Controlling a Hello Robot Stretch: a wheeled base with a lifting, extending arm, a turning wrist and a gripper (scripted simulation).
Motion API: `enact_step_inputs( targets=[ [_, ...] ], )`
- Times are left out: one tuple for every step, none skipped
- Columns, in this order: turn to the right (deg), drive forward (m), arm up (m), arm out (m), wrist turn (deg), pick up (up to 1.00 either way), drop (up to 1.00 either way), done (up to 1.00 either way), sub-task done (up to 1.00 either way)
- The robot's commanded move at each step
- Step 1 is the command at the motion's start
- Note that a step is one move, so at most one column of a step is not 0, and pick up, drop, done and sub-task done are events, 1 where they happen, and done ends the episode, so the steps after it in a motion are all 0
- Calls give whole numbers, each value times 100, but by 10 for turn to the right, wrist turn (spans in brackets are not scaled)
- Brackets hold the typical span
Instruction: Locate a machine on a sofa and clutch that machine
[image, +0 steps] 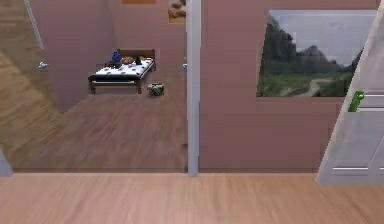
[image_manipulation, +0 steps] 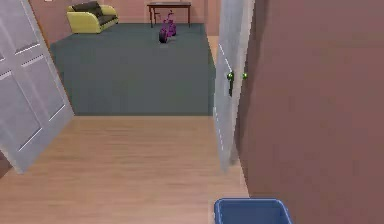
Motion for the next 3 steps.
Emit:
enact_step_inputs(
  targets=[
    [0, 25, 0, 0, 0, 0, 0, 0, 0],
    [450, 0, 0, 0, 0, 0, 0, 0, 0],
    [420, 0, 0, 0, 0, 0, 0, 0, 0]
  ],
)
